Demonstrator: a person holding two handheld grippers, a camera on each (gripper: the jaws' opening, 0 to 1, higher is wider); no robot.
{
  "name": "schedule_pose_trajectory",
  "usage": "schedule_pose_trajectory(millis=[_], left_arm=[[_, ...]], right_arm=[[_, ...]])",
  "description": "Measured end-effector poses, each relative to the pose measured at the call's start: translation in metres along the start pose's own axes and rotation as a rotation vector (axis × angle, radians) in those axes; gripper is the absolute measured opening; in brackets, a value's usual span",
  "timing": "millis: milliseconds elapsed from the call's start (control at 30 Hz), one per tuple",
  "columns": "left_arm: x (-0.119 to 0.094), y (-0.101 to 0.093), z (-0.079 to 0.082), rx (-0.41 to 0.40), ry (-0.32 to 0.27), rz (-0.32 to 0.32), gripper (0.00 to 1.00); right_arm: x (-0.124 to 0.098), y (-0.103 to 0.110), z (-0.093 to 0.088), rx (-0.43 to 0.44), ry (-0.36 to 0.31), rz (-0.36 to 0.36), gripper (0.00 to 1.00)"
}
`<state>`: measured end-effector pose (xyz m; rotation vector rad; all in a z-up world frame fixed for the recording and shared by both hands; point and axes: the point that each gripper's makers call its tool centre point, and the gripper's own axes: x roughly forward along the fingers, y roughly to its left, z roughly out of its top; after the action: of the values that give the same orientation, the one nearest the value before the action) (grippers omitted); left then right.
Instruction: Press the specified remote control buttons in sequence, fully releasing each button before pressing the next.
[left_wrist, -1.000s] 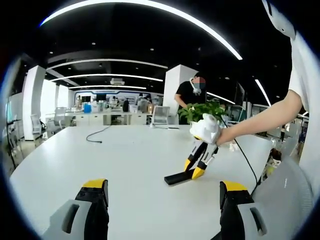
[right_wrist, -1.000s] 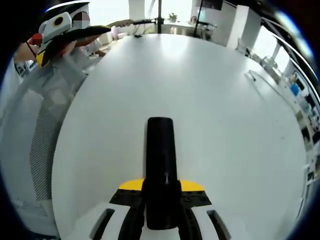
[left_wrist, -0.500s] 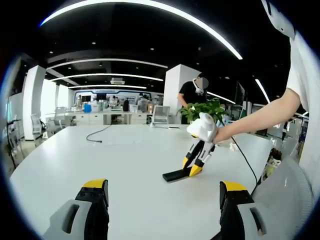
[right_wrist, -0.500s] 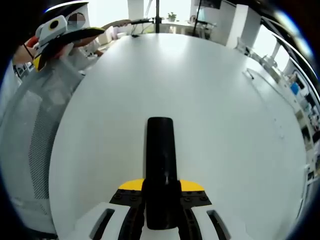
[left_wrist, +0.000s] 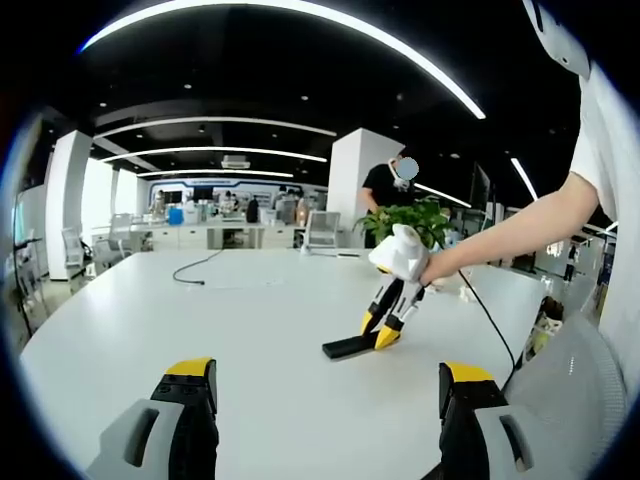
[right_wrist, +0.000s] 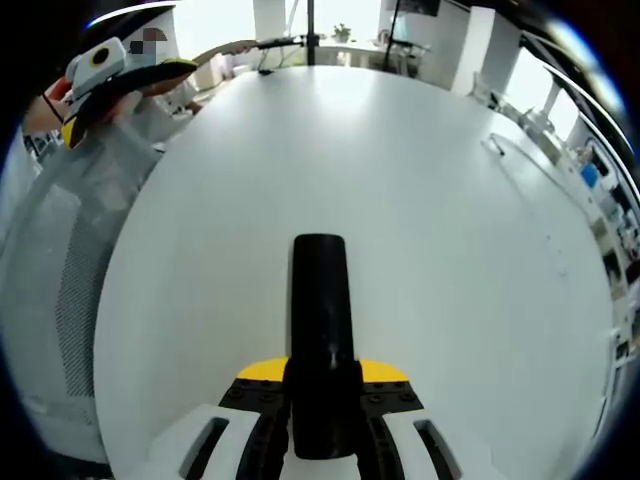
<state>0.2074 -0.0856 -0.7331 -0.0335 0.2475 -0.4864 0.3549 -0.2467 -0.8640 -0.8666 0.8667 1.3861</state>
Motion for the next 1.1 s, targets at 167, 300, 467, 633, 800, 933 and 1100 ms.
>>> schedule_pose_trajectory(millis=[167, 300, 467, 633, 800, 933, 1100], left_arm=[[0.000, 0.000, 0.000, 0.000, 0.001, 0.000, 0.95], [0.000, 0.000, 0.000, 0.000, 0.003, 0.000, 0.95], [0.000, 0.001, 0.000, 0.002, 0.004, 0.001, 0.95], [0.000, 0.000, -0.001, 0.003, 0.006, 0.001, 0.94], [-0.001, 0.001, -0.001, 0.002, 0.004, 0.005, 0.94], [0.000, 0.001, -0.002, 0.004, 0.010, 0.006, 0.94], [0.000, 0.002, -0.002, 0.002, 0.010, 0.009, 0.94]], right_arm=[[0.000, -0.002, 0.000, 0.006, 0.003, -0.002, 0.21], [0.000, -0.004, 0.001, 0.013, 0.001, -0.003, 0.21], [0.000, -0.007, 0.001, 0.024, -0.006, -0.010, 0.21], [0.000, -0.012, 0.001, 0.033, -0.020, -0.012, 0.21], [0.000, -0.013, 0.001, 0.031, -0.021, -0.011, 0.21], [0.000, -0.013, 0.001, 0.027, -0.021, -0.009, 0.21], [0.000, -0.013, 0.001, 0.027, -0.018, -0.012, 0.22]])
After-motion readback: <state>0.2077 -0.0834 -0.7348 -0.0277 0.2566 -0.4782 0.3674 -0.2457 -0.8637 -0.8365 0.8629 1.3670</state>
